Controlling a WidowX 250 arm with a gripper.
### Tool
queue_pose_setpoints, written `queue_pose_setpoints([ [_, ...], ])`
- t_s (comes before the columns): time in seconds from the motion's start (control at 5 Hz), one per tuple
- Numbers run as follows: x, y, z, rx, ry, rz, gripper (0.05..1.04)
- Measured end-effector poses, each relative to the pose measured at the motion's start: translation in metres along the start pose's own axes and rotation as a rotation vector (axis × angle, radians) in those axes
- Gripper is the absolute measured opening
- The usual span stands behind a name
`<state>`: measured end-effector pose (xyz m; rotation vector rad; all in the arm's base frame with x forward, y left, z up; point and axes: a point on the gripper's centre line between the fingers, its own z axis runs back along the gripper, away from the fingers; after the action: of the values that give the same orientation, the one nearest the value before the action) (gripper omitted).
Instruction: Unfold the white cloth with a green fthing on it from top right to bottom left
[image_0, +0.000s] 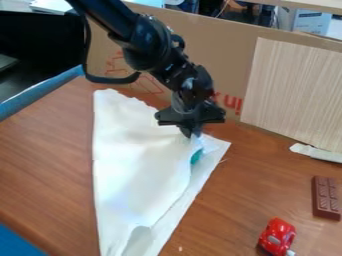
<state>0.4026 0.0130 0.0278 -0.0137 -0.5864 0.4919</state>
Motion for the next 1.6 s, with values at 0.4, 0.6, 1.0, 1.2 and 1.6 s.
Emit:
queue_pose_setpoints([
  [0.4, 0.016, 0.022, 0.022, -0.088, 0.043, 0.040, 0.054],
  [0.6, 0.021, 0.051, 0.024, -0.131, 0.073, 0.054, 0.054],
  [1.0, 0.027, 0.104, 0.023, -0.147, 0.054, 0.025, 0.053],
  [1.2, 0.025, 0.129, 0.022, -0.158, 0.057, 0.007, 0.053],
  [1.6, 0.027, 0.192, 0.028, -0.193, 0.082, 0.029, 0.053],
])
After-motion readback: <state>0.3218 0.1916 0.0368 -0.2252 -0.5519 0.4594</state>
